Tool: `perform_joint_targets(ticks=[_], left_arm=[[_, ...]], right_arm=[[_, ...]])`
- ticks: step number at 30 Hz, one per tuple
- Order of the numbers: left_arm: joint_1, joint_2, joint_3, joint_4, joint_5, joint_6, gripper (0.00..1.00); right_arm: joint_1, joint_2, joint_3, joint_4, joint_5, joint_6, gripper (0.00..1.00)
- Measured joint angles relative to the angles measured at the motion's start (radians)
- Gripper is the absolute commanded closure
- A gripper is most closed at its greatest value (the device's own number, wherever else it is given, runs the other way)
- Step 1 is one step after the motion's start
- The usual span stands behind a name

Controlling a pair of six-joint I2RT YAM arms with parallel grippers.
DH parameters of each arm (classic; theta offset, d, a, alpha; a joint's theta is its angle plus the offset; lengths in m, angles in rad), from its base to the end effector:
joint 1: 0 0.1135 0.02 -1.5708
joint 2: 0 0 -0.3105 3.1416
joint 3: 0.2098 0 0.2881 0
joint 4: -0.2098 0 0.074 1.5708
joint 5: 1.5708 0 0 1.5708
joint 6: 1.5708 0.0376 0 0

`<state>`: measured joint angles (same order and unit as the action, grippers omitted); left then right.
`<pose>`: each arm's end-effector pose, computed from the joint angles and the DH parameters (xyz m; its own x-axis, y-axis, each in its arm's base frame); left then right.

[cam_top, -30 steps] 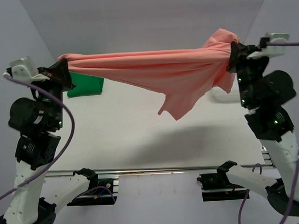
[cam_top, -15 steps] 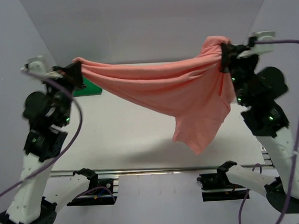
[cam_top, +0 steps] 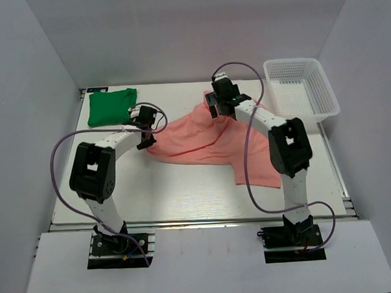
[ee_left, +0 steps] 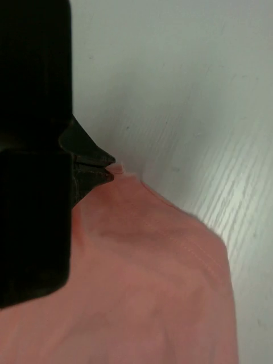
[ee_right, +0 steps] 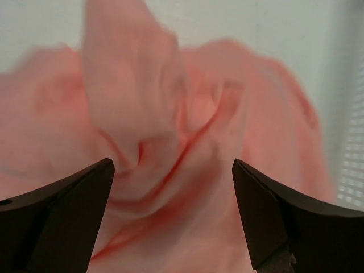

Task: Fold and stack the t-shirts
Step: Flatten out the tshirt

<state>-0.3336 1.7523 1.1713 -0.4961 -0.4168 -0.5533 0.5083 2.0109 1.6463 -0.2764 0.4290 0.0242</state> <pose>0.3790 -0.1153 0.2190 -0.7700 -0.2417 -0.5905 -0.3367 0.9400 0.0543 0.4651 0.2412 0.2853 -0.5259 -0.2678 -0.8073 -0.1386 0.9634 -0.2293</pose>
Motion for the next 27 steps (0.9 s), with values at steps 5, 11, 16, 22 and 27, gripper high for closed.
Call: perform_joint_targets(ticks=[5,11,16,22,27], left_arm=[[0.031,0.074,0.018,-0.026,0.034,-0.02,1.0],[0.031,0.056,0.035,-0.024,0.055,-0.019,0.47],[0.031,-0.007,0.032,-0.04,0.062,-0.025,0.0],[0.031,-0.16,-0.027,-0.093,0.015,-0.053,0.0],[0.037,-0.254,-0.105,-0.113,-0.024,-0.068,0.0]], right_arm=[[-0.014,0.123,0.08,-0.113,-0.024,0.03,0.1],[-0.03,-0.018,0.048,-0.122,-0.066,0.084,0.1],[-0.051,-0.242,-0.108,-0.1,-0.102,0.171,0.1],[-0.081,-0.495,-0.405,-0.114,-0.112,0.317,0.1],[-0.104,-0.688,-0.653,-0.161,-0.105,0.45,0.1]])
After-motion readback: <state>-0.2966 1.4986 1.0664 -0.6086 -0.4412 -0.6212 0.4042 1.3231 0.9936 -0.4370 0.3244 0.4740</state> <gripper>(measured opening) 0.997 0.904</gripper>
